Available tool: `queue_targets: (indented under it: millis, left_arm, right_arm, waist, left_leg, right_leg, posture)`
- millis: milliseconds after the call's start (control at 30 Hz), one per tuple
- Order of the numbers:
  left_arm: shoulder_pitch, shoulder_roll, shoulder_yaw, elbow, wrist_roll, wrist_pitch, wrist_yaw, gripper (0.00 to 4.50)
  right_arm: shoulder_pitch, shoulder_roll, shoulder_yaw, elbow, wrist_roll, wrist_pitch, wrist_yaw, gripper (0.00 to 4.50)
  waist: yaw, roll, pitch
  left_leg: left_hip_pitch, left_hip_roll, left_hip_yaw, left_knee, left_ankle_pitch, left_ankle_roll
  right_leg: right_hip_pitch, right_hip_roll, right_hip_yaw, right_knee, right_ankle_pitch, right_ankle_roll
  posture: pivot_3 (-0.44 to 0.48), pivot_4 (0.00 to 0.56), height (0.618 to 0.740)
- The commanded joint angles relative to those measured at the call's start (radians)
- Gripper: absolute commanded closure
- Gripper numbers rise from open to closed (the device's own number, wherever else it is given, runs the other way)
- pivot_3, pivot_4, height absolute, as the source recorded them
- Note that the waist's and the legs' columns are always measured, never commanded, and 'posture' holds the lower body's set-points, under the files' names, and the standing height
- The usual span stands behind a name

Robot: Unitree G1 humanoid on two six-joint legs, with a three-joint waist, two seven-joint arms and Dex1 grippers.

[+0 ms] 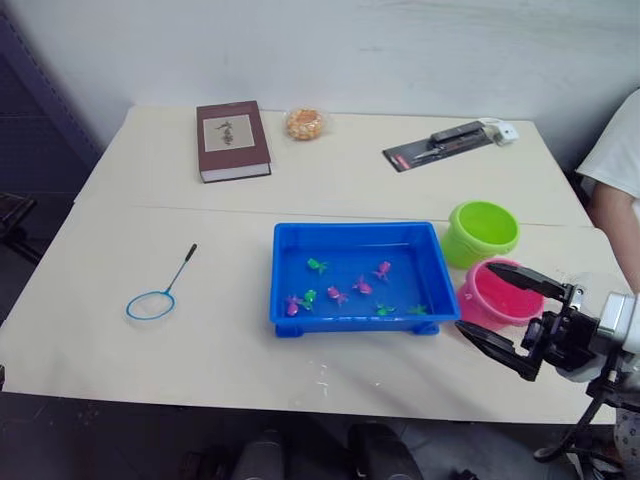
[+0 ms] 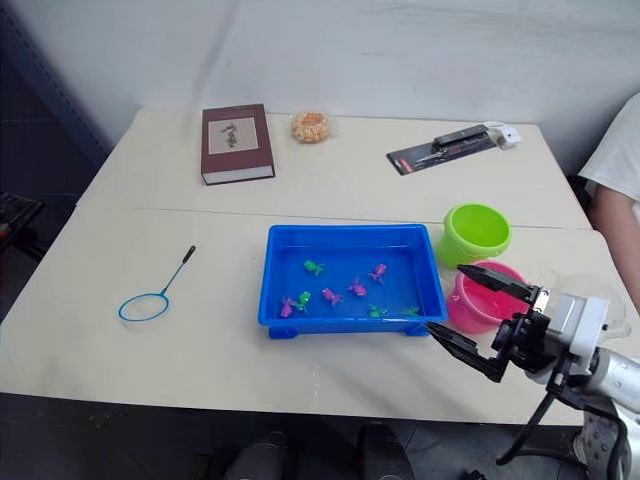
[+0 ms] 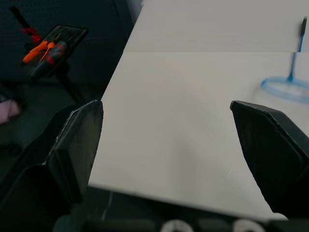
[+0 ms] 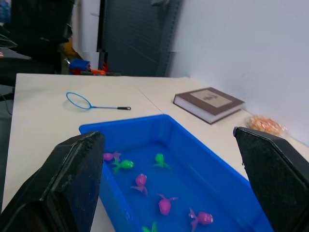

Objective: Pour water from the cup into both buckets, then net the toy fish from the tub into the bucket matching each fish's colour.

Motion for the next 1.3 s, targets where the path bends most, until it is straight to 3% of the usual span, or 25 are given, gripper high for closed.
queue_targets:
  millis: [33, 200, 367, 633, 900, 1100, 1233, 1300]
  left_arm:
    - [-0.090, 0.071, -0.093, -0.152, -0.077, 0.194, 0.107, 0.00]
    - [-0.296, 0.217, -0.322, -0.160, -0.050, 0.499, 0.233, 0.00]
    - [-0.484, 0.265, -0.522, -0.075, 0.001, 0.607, 0.233, 0.00]
    - [-0.771, 0.239, -0.789, 0.314, 0.180, 0.497, 0.149, 0.00]
    - [-0.965, 0.186, -0.969, 0.660, 0.335, 0.348, 0.000, 0.00]
    - [-1.034, 0.154, -0.985, 0.833, 0.402, 0.292, -0.038, 2.54]
    - [-1.047, 0.171, -0.951, 0.849, 0.389, 0.282, -0.104, 4.38]
    - [-1.054, 0.193, -0.888, 0.811, 0.337, 0.259, -0.169, 4.46]
  right_arm:
    - [-0.019, -0.011, 0.022, -0.012, 0.015, -0.007, 0.003, 0.04]
    - [-0.075, -0.001, 0.071, 0.013, -0.022, -0.032, -0.008, 0.04]
    - [-0.101, 0.016, 0.119, 0.013, -0.051, -0.051, -0.030, 0.04]
    - [-0.122, 0.007, 0.160, -0.014, -0.077, -0.040, -0.080, 0.04]
    - [-0.080, -0.009, 0.158, -0.053, -0.063, -0.039, -0.088, 0.04]
    - [-0.074, -0.019, 0.169, -0.082, -0.038, -0.041, -0.065, 0.00]
    - [-0.063, -0.026, 0.170, -0.115, -0.031, -0.025, -0.072, 0.00]
    - [-0.058, -0.030, 0.160, -0.135, -0.025, -0.016, -0.086, 0.00]
  waist:
    - [0.005, 0.001, 0.000]
    - [0.000, 0.004, 0.002]
    - [-0.018, 0.005, 0.002]
    - [-0.008, 0.004, 0.002]
    - [-0.005, 0.004, 0.001]
    - [-0.004, 0.004, 0.001]
    - [0.004, 0.004, 0.001]
    - [0.010, 0.004, 0.001]
  left_leg:
    - [0.000, 0.000, -0.001, 0.000, 0.000, 0.000]
    - [-0.001, -0.002, -0.003, 0.000, 0.004, -0.007]
    - [-0.001, -0.002, -0.002, 0.000, 0.005, -0.008]
    - [-0.005, -0.002, 0.001, 0.002, 0.009, -0.011]
    - [-0.008, -0.004, 0.003, 0.003, 0.010, -0.011]
    - [-0.004, -0.006, 0.007, 0.004, 0.013, -0.009]
    - [-0.004, -0.007, 0.007, 0.004, 0.013, -0.009]
    - [-0.004, -0.007, 0.007, 0.004, 0.013, -0.009]
  right_leg:
    - [0.000, 0.000, -0.001, 0.000, 0.000, 0.000]
    - [0.000, 0.000, -0.003, 0.000, 0.000, 0.000]
    - [0.000, 0.002, -0.003, 0.003, 0.000, 0.000]
    - [-0.009, 0.003, -0.002, 0.008, 0.000, 0.000]
    - [-0.014, 0.003, -0.002, 0.016, 0.000, 0.000]
    - [-0.014, 0.001, -0.004, 0.018, 0.000, 0.001]
    - [-0.013, -0.001, -0.004, 0.019, 0.000, 0.001]
    - [-0.014, -0.001, -0.004, 0.019, 0.000, 0.001]
  posture:
    - [0.000, 0.150, 0.740]
    - [0.000, 0.150, 0.740]
    - [0.000, 0.150, 0.740]
    - [0.000, 0.150, 0.740]
    - [0.000, 0.150, 0.740]
    - [0.000, 0.150, 0.740]
    - [0.000, 0.150, 0.740]
    - [0.000, 0.150, 0.740]
